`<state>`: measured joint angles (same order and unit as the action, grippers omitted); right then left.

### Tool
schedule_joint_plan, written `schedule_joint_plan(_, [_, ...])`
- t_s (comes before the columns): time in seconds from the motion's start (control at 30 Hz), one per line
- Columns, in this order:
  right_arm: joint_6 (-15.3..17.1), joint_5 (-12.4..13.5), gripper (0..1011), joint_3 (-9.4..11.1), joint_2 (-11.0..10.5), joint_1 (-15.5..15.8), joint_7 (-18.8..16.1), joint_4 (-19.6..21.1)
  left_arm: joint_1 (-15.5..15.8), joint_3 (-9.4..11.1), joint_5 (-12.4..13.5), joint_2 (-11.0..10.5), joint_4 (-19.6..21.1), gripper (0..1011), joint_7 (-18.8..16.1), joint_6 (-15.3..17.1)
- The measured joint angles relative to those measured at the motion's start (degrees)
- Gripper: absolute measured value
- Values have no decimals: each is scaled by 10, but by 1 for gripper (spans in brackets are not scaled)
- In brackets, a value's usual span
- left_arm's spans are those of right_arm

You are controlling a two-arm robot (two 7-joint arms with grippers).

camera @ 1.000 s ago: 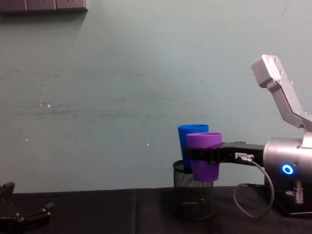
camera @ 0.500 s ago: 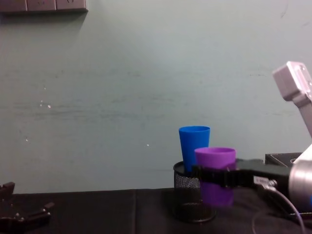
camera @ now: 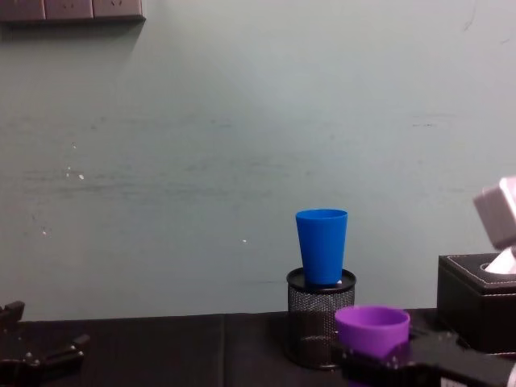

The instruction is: Pick up one cup with a gripper and tap it against the other cup.

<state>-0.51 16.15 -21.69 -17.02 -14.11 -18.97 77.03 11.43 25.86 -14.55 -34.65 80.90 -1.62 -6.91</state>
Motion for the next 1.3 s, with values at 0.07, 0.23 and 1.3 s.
schedule_joint_plan(0.07, [-5, -3, 723, 0, 3, 1, 0, -7, 0, 0, 0, 0, 0, 1000, 0, 0])
schedule_joint_plan(0.23, [-16, -12, 723, 1, 13, 6, 0, -27, 0, 0, 0, 0, 0, 1000, 0, 0])
schedule_joint_plan(1.3, [36, -32, 1000, 52, 3, 46, 38, 105, 0, 0, 0, 0, 0, 1000, 0, 0])
